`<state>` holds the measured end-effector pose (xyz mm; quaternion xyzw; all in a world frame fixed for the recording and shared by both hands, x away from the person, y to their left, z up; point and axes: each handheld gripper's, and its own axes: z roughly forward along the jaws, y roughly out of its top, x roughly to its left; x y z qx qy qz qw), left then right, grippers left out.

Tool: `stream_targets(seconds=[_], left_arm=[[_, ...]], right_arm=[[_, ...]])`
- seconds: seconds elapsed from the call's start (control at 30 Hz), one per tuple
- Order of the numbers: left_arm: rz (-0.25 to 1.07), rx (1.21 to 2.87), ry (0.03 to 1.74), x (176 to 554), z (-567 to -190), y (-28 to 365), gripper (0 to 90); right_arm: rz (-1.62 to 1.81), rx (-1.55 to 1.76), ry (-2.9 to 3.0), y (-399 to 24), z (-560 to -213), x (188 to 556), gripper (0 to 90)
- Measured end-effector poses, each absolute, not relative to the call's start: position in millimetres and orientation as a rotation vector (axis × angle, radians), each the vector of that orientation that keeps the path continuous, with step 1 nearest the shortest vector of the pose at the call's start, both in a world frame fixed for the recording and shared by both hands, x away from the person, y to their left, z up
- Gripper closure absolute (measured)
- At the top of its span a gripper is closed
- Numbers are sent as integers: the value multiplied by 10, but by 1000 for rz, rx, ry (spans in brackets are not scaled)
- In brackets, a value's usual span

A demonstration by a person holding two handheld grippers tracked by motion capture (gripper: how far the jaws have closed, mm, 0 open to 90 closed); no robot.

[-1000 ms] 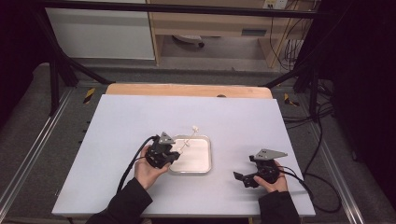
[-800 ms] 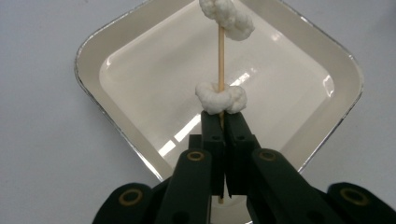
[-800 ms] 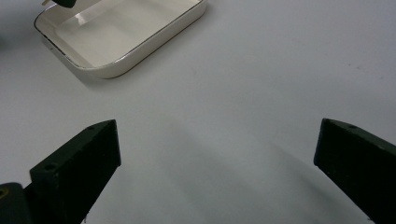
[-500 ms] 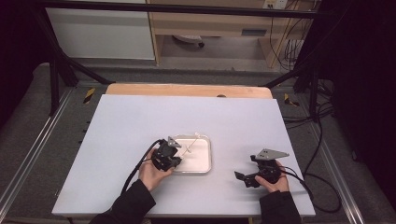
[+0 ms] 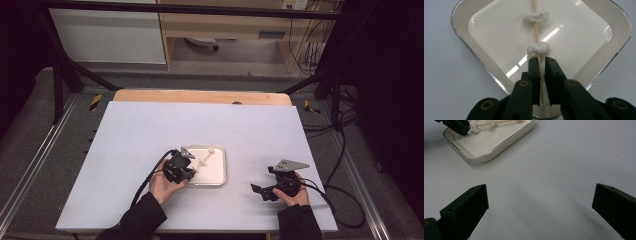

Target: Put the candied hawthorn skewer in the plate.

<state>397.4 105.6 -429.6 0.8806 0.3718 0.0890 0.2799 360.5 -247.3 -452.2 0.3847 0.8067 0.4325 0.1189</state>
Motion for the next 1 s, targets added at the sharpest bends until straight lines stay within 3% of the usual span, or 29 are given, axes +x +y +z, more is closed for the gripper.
stream_targets(seconds=[0.17,0.43,0.6,1.0], left_arm=[[253,2336,947,3941,-4213,1134,704],[268,2286,889,3884,-4094,1370,410],[296,2279,872,3833,-4057,1552,287],[311,2178,917,3694,-4172,2116,142]], right_arm=[[1266,1124,2357,-2477,-4516,3603,12],[1264,1123,2352,-2483,-4510,3603,11],[1263,1127,2350,-2485,-4506,3601,10],[1261,1129,2348,-2497,-4496,3597,8]])
